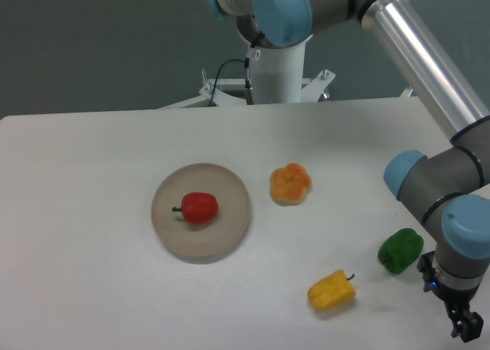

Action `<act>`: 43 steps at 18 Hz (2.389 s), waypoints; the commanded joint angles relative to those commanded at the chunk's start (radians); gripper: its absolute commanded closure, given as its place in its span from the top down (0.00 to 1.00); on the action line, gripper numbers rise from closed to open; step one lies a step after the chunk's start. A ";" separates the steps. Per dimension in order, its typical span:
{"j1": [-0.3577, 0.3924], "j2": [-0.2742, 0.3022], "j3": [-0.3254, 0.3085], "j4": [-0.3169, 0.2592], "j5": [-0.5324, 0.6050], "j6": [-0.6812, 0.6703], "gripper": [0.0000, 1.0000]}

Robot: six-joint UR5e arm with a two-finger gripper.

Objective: Pick up the red pepper from the plate
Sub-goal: 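Move the gripper from beside the green pepper over the plate, then lower the open gripper around the red pepper on the plate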

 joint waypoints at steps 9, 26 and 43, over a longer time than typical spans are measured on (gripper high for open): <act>-0.021 0.176 -0.177 -0.011 -0.020 -0.040 1.00; -0.319 0.640 -0.874 0.121 -0.045 -0.458 1.00; -0.512 0.574 -0.971 0.248 -0.043 -0.580 1.00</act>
